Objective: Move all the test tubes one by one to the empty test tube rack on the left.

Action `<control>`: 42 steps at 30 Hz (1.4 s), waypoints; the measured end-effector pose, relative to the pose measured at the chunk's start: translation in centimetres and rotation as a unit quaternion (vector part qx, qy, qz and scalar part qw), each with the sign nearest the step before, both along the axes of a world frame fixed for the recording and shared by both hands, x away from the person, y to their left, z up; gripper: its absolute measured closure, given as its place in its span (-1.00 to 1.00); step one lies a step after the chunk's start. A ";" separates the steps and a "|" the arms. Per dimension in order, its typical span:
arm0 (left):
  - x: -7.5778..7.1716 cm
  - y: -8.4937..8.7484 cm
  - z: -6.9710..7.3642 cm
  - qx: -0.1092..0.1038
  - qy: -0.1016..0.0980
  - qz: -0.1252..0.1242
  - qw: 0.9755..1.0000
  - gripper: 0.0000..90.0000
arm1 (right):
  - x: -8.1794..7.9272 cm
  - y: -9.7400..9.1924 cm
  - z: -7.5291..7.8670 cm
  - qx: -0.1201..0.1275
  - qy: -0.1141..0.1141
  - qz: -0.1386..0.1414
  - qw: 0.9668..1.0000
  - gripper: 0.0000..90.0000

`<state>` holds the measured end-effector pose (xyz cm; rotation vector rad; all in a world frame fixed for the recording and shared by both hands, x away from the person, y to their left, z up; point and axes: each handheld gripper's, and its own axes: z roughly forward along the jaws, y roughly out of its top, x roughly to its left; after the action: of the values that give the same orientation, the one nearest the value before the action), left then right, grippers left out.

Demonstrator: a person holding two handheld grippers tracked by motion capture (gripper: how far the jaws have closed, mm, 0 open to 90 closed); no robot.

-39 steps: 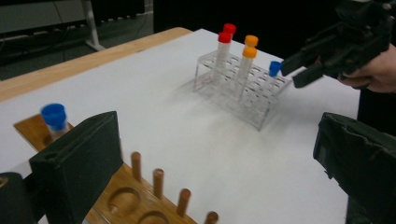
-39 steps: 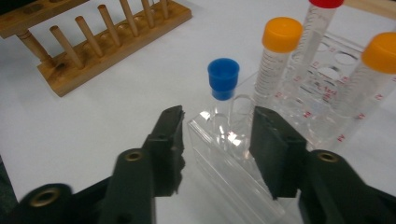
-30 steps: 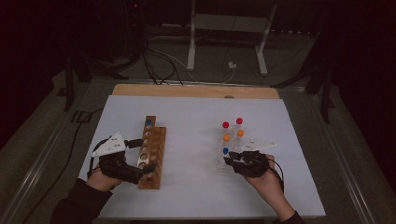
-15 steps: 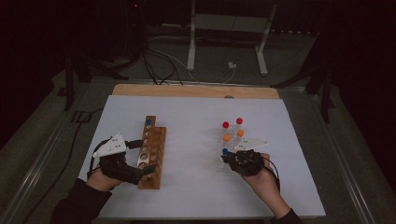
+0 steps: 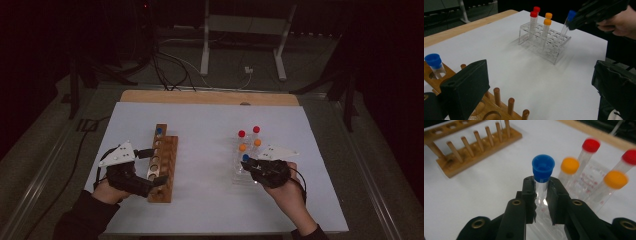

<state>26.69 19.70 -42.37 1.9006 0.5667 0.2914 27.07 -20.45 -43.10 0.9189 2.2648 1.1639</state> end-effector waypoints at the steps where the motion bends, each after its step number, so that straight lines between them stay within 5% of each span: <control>1: 0.0 -0.1 0.1 0.001 -0.002 -0.001 1.000 -0.96 | -0.2 0.0 0.4 0.002 -0.006 0.000 1.000 0.72; 7: -0.1 -0.8 0.8 -0.002 -0.005 -0.016 1.000 -0.95 | -1.4 1.0 2.0 0.013 -0.028 0.023 0.999 0.72; 26: 0.3 -4.9 0.3 -0.003 0.007 -0.059 0.998 -0.81 | -1.9 5.4 0.1 -0.001 0.010 0.096 0.995 0.72; 42: -0.1 -9.6 0.2 0.030 -0.011 -0.096 0.995 -0.07 | -2.3 7.1 -0.9 -0.007 0.032 0.125 0.992 0.72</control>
<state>26.56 10.13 -42.16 1.9918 0.3600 0.2060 24.76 -13.32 -44.00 0.6906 2.4917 1.2345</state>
